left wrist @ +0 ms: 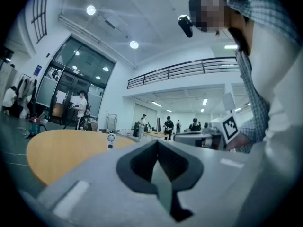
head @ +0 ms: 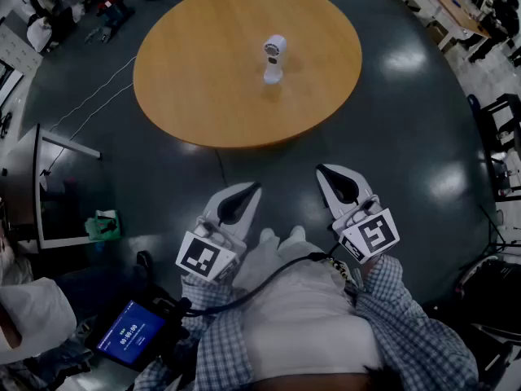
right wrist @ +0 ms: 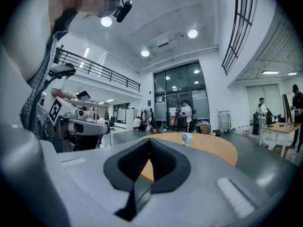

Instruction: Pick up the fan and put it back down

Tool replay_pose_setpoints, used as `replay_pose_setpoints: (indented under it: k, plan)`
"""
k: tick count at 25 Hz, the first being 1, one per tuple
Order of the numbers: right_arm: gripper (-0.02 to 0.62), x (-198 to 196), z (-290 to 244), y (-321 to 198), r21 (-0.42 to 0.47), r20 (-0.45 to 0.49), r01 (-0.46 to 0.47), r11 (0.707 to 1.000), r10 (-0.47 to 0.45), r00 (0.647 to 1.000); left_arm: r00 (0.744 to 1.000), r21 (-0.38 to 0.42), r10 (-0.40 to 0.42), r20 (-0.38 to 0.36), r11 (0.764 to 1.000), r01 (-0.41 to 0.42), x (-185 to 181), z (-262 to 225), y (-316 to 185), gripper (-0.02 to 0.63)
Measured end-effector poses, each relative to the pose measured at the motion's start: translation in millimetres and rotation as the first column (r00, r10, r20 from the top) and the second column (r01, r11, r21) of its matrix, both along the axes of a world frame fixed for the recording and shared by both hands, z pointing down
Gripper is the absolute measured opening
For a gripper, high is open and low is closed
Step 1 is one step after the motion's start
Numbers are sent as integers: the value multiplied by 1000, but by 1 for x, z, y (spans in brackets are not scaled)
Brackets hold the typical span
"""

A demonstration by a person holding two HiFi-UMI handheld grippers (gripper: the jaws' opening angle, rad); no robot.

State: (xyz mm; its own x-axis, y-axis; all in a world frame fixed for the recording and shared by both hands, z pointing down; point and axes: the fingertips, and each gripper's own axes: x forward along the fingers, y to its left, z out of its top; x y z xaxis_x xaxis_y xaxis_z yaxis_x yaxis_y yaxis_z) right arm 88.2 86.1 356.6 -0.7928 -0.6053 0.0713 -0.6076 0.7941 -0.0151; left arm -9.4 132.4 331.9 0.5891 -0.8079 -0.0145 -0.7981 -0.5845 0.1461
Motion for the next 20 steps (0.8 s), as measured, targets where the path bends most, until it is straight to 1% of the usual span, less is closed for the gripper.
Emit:
replay_pose_setpoints:
  k: [4,9,14,17,20]
  plan:
    - [2,0,2,-1,0,-2,-2,1000,2,1000,1000,-31,-4,21,1000,4,-1,6,0,0]
    - [2,1,2,-3,-7,2,-1,1000,1,1000,1000,-14,-3,2,1000,3,1,3,-1,0]
    - [2,5,3,-6,-22,15,-7,1000,7,1000,1000,-51,-19,23,998,20,1,9,-4,0]
    - [2,7,3,-8,-22,19,-3,1000,3,1000,1000,-53,-26,7,998,26,3,8,-5,0]
    - [2,7,3,-10,-23,20,5,1000,-5,1000,999,-52,-37,15,998,38,3,7,-8,0]
